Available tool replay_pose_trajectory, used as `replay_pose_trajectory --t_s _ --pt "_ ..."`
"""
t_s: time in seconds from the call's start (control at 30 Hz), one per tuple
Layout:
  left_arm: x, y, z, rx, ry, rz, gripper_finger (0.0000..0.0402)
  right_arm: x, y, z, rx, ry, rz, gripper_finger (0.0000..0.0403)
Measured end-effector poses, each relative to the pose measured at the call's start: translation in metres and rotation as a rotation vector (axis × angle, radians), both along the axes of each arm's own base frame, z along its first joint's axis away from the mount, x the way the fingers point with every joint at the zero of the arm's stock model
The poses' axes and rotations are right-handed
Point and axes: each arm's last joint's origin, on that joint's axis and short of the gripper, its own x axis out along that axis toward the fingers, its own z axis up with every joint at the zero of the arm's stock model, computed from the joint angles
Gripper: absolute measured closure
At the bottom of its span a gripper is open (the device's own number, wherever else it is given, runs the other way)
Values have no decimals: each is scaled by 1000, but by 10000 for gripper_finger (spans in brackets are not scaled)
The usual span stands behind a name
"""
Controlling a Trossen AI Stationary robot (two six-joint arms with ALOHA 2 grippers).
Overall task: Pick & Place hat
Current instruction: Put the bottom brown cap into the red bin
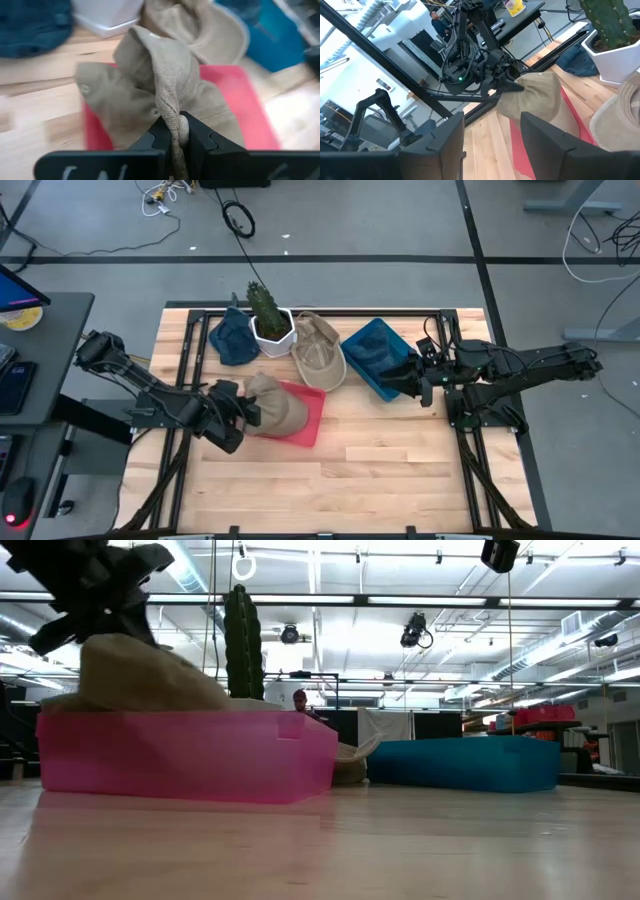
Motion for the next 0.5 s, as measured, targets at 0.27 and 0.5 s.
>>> replay_pose_trajectory --t_s 0.27,0.5 --pt "-10 3 -3 21 82 21 373 0 0 0 0 0 0 207" --pt "-6 0 -4 11 119 -43 342 0 0 0 -6 -1 1 207"
